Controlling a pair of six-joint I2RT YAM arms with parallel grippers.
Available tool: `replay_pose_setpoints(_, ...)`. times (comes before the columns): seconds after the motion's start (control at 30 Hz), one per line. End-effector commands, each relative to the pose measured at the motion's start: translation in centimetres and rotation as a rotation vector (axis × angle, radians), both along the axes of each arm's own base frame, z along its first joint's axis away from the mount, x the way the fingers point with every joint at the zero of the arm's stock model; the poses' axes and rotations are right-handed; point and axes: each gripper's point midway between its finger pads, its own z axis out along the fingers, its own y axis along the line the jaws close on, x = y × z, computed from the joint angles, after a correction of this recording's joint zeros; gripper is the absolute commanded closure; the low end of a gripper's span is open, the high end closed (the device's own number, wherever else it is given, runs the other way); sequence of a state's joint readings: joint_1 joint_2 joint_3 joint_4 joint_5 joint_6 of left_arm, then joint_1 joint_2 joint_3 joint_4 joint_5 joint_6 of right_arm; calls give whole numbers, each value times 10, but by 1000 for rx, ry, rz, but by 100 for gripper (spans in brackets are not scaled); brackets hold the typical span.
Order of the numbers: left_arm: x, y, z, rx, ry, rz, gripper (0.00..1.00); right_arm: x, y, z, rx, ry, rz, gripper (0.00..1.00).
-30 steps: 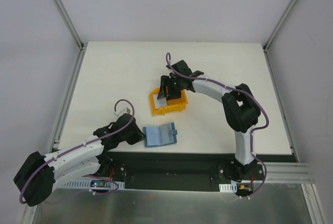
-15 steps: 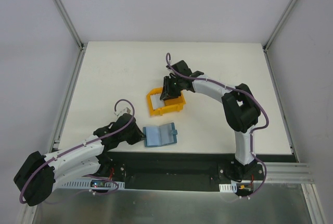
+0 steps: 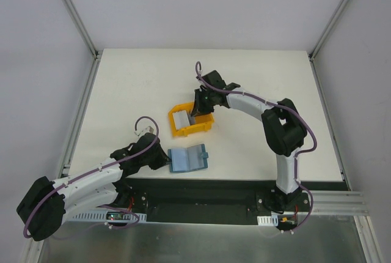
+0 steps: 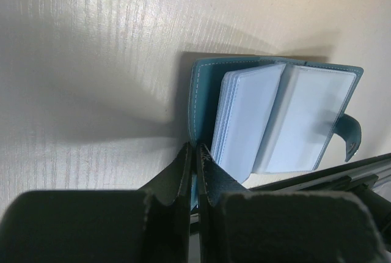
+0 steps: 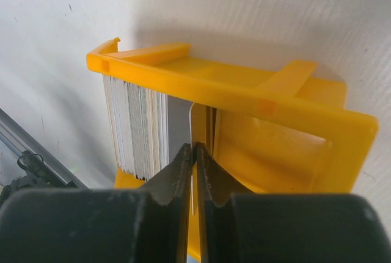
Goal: Put the credit cards into the card holder
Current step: Pick up the credit card from the storage box, then insert the credit card into the card holder.
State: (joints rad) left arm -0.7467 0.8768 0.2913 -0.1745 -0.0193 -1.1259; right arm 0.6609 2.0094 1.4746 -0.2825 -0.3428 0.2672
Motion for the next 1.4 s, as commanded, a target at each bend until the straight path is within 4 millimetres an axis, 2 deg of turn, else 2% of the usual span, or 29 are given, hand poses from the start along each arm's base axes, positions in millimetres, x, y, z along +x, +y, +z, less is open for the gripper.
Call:
replay_pose_setpoints(0.0,2,-2,7,4,-12,-16,100,4,-7,33,4,-82,-4,95)
replay_pose_setpoints(0.07,2,-2,7,5,-11,-16,100,7,-12,31,-21,-91,-9,100)
replay_pose_setpoints(0.2,1,-2,5,11,-7,-20,100,12,-19,37,-65,-129,-11,99)
replay_pose_setpoints(0.27,1,-1,3,18,-3,-21,100,15,-23,48,-72,-167,-10,100)
replay_pose_setpoints(0.43,-1,0,0,26,3,-21,100,13,-34,90,-41,-254,-16,100)
replay_pose_setpoints(0.53,-1,2,-1,28,1,-21,100,4,-39,117,13,-304,-14,100)
replay_pose_setpoints(0.7,0,1,2,23,-13,-26,100,-33,-40,136,167,-279,-26,100)
replay_pose_setpoints(0.8,0,1,2,23,-15,-24,100,-64,-40,128,255,-239,-34,100)
replay_pose_setpoints(0.83,1,1,3,21,-17,-26,100,-79,-41,114,268,-200,-45,100)
replay_pose_setpoints(0.93,1,2,2,28,-18,-26,100,-109,-36,98,338,-154,-55,100)
replay_pose_setpoints(1.07,0,3,-1,39,-7,-24,100,-143,-27,64,378,-72,-67,100)
replay_pose_setpoints(1.17,-1,4,-5,49,5,-23,100,-155,-17,41,376,-14,-63,100)
replay_pose_setpoints(1.37,-3,5,-8,54,18,-17,100,-155,-14,14,366,21,-94,100)
